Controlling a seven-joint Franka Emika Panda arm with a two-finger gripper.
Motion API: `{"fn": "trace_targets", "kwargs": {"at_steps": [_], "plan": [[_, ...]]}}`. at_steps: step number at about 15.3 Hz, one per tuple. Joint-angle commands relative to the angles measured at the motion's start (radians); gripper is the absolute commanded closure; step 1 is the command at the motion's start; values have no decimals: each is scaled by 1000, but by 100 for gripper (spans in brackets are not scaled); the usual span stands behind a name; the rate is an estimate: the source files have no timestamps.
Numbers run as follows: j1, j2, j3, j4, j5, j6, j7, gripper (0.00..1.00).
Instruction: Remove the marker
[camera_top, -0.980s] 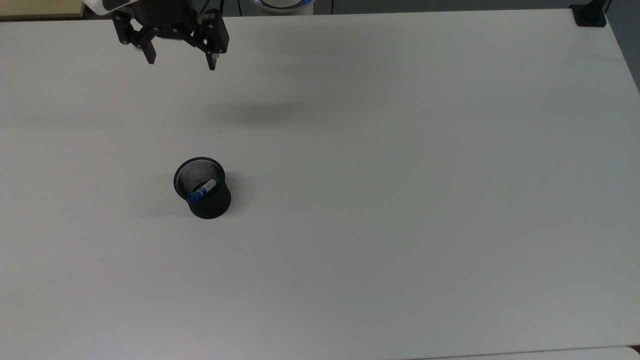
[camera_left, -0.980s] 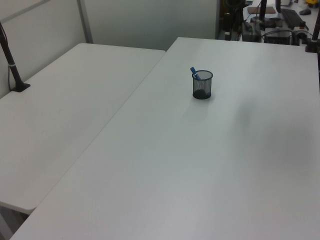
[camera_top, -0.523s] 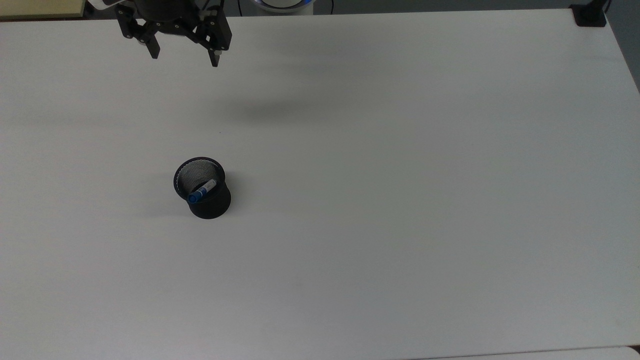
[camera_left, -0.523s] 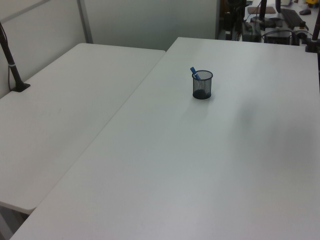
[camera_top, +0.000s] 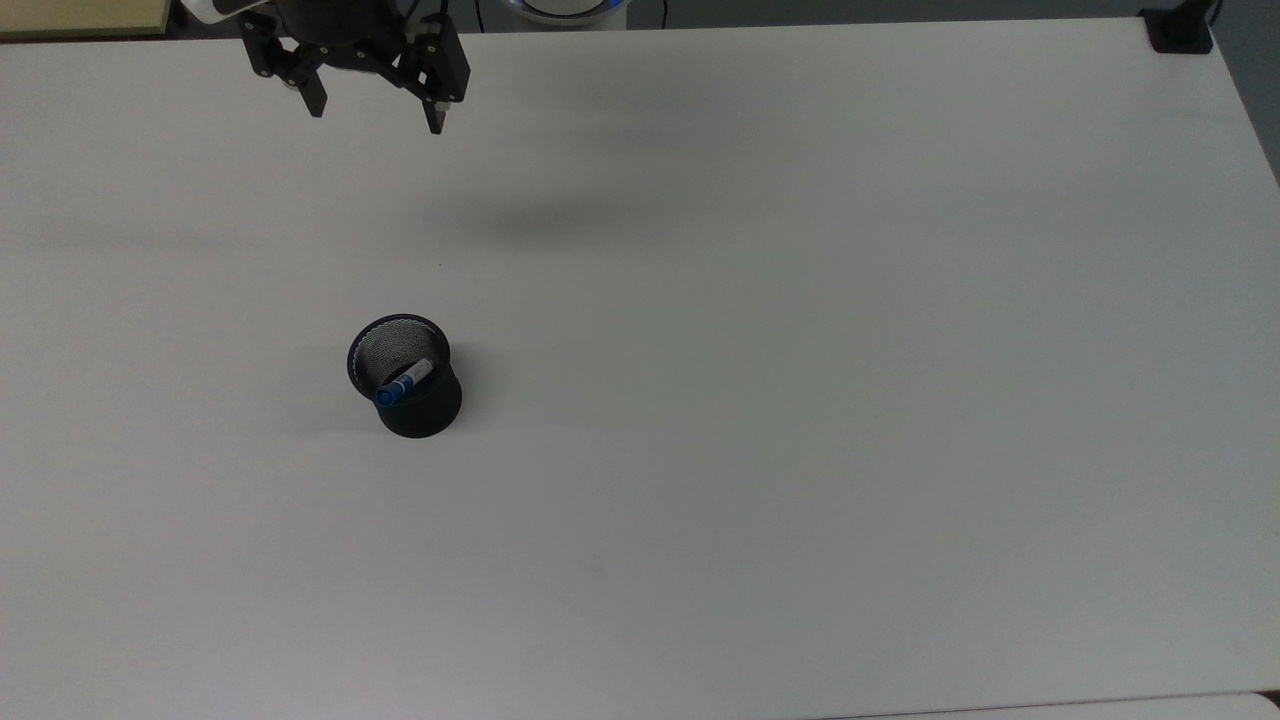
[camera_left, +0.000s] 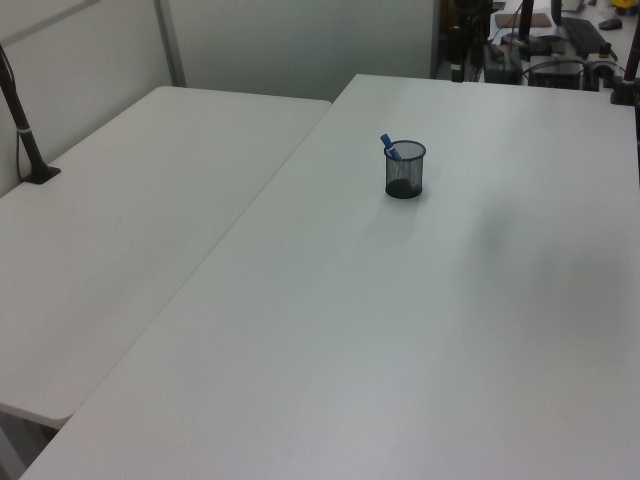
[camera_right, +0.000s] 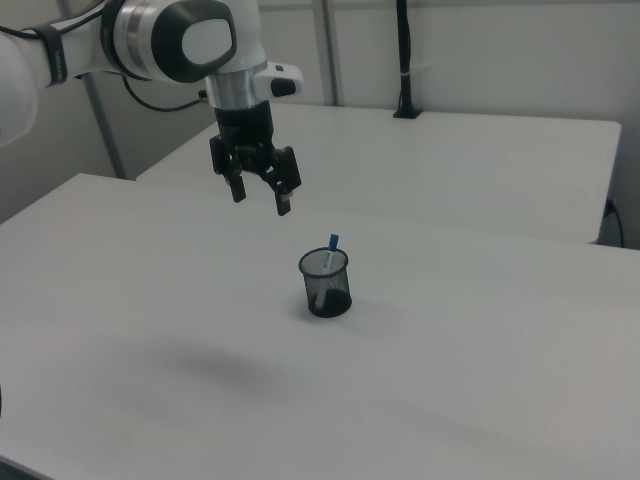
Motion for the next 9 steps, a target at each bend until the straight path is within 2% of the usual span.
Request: {"fn": "trace_targets", "kwargs": {"at_steps": [1, 6, 9], "plan": [[4, -7, 0, -11, 15, -12, 3, 0], [4, -1, 19, -19, 11, -10, -2, 0], [3, 15, 20, -25, 6, 71, -14, 2]]}}
